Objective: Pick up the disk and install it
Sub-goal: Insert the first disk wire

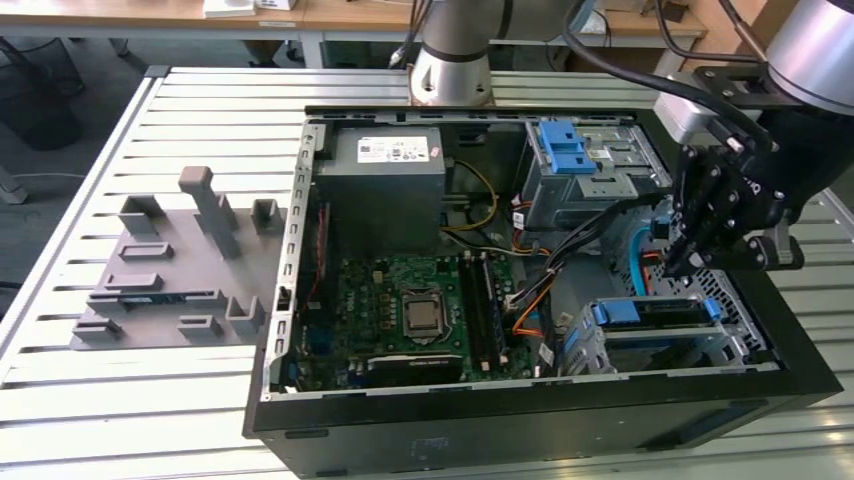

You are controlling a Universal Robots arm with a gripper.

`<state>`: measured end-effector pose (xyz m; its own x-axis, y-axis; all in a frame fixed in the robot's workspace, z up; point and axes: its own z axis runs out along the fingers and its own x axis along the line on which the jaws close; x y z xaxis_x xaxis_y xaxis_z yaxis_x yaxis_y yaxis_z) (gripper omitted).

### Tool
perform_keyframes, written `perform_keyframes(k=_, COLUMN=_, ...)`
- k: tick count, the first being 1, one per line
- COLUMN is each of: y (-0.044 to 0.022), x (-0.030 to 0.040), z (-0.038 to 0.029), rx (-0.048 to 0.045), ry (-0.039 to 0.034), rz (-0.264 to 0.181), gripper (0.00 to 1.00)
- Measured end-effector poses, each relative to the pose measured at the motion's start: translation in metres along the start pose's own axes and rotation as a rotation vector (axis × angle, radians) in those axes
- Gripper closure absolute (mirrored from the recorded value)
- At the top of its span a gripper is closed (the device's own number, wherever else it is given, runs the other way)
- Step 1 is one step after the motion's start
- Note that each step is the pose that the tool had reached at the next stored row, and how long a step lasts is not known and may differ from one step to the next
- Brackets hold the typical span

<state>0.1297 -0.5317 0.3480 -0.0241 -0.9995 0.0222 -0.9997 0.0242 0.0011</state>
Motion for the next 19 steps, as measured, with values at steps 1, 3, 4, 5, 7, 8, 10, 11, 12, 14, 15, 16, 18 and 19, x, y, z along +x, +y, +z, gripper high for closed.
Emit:
perform_keyframes(k=1, y=0.0000, x=0.0003, z=0.0006, rx=-0.0061, ry=0.0002, rz=0.000, gripper=0.84)
perform_keyframes(k=3, y=0.0000, x=0.0003, z=0.0021, rx=-0.0205, ry=0.0005, rz=0.000, gripper=0.84)
perform_keyframes(k=4, y=0.0001, x=0.0004, z=0.0027, rx=-0.0219, ry=0.0005, rz=0.000, gripper=0.84)
perform_keyframes(k=5, y=0.0001, x=0.0008, z=0.0036, rx=-0.0219, ry=0.0007, rz=0.000, gripper=0.84)
perform_keyframes(k=7, y=0.0000, x=0.0035, z=0.0051, rx=-0.0220, ry=0.0006, rz=0.000, gripper=0.84)
perform_keyframes(k=8, y=-0.0001, x=0.0054, z=0.0056, rx=-0.0220, ry=0.0006, rz=0.000, gripper=0.84)
perform_keyframes(k=10, y=-0.0002, x=0.0095, z=0.0061, rx=-0.0220, ry=0.0007, rz=0.000, gripper=0.84)
perform_keyframes(k=11, y=-0.0003, x=0.0113, z=0.0063, rx=-0.0220, ry=0.0006, rz=0.000, gripper=0.84)
perform_keyframes(k=12, y=-0.0003, x=0.0122, z=0.0063, rx=-0.0221, ry=0.0007, rz=0.000, gripper=0.84)
perform_keyframes(k=14, y=-0.0003, x=0.0134, z=0.0063, rx=-0.0221, ry=0.0006, rz=0.001, gripper=0.84)
perform_keyframes(k=15, y=-0.0003, x=0.0143, z=0.0064, rx=-0.0221, ry=0.0006, rz=0.001, gripper=0.84)
perform_keyframes(k=16, y=-0.0004, x=0.0155, z=0.0065, rx=-0.0221, ry=0.0006, rz=0.001, gripper=0.84)
perform_keyframes(k=18, y=-0.0004, x=0.0176, z=0.0069, rx=-0.0221, ry=0.0005, rz=0.001, gripper=0.84)
perform_keyframes(k=19, y=-0.0005, x=0.0184, z=0.0071, rx=-0.0221, ry=0.0005, rz=0.001, gripper=0.84)
